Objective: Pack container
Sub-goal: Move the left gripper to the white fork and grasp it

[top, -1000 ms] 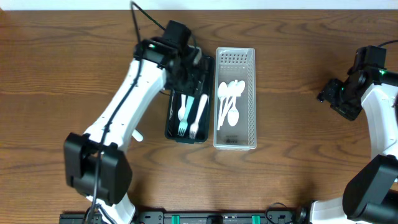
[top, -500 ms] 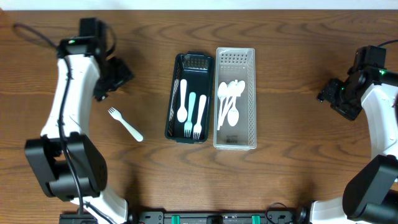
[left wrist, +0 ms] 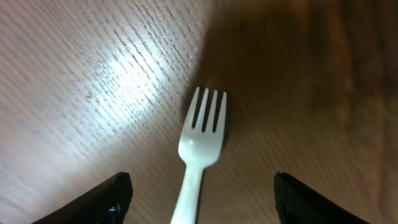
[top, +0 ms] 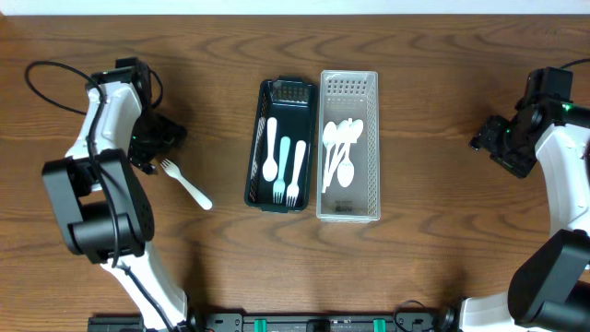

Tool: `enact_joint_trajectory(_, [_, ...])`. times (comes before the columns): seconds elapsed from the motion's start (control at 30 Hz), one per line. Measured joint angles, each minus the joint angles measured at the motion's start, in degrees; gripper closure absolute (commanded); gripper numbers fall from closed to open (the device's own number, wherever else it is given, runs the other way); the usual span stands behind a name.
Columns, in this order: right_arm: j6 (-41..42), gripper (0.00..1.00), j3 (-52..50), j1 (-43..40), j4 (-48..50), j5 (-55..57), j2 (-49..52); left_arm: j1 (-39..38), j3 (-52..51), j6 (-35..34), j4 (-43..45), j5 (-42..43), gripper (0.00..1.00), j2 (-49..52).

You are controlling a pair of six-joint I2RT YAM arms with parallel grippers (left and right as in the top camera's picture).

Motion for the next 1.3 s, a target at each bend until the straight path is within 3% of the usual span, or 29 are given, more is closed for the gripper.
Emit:
enact_joint_trajectory(0.57, [0.0, 0.3, 0.0, 0.0, 0.0, 0.5, 0.0, 0.0, 0.1, 2.8, 0.0, -1.1, 0.28, 5.7])
enact_joint_trajectory(0.7, [0.0, 0.29, 0.0, 0.0, 0.0, 0.6, 0.0, 0.0, 0.1, 5.3, 1.0, -1.2, 0.35, 5.7])
enact_joint_trajectory(0.77, [0.0, 0.29, 0.0, 0.0, 0.0, 0.6, 0.0, 0.0, 0.1, 6.7, 1.6, -1.2, 0.44, 5.7])
enact_joint_trajectory(1.3, [0.0, 0.29, 0.0, 0.0, 0.0, 2.0, 0.0, 0.0, -2.7, 13.6, 5.7, -1.1, 0.48, 4.4])
